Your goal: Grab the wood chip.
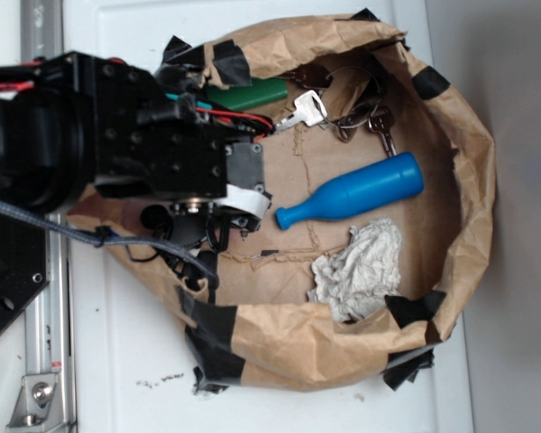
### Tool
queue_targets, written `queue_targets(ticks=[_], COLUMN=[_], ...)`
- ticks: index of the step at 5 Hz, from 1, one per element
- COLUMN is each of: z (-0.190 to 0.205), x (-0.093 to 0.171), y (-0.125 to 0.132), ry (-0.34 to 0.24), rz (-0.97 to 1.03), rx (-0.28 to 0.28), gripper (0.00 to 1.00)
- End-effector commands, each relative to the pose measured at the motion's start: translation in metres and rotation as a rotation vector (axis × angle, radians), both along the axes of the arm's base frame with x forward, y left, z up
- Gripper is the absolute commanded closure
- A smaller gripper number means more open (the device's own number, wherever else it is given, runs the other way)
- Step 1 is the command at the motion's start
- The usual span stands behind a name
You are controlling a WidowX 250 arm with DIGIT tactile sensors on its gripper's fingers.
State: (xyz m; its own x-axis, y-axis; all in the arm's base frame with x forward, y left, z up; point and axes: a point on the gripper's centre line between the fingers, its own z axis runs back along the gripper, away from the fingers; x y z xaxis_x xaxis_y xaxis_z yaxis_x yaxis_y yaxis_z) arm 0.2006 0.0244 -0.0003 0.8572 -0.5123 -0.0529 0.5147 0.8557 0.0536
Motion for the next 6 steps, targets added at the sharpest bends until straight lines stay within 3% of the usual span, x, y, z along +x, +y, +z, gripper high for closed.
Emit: queue_targets(ticks=[1,4,6], z=[-0.017,-0.006,0.020], x=[-0.015,-0.009,0.011], y=[0.000,0.007,0.018], ry=[0.007,-0.028,-0.146], rz=[0.052,0.094,0.267], rx=[-0.002,-0.010,-0.004], gripper=[1.00,1.00,1.00])
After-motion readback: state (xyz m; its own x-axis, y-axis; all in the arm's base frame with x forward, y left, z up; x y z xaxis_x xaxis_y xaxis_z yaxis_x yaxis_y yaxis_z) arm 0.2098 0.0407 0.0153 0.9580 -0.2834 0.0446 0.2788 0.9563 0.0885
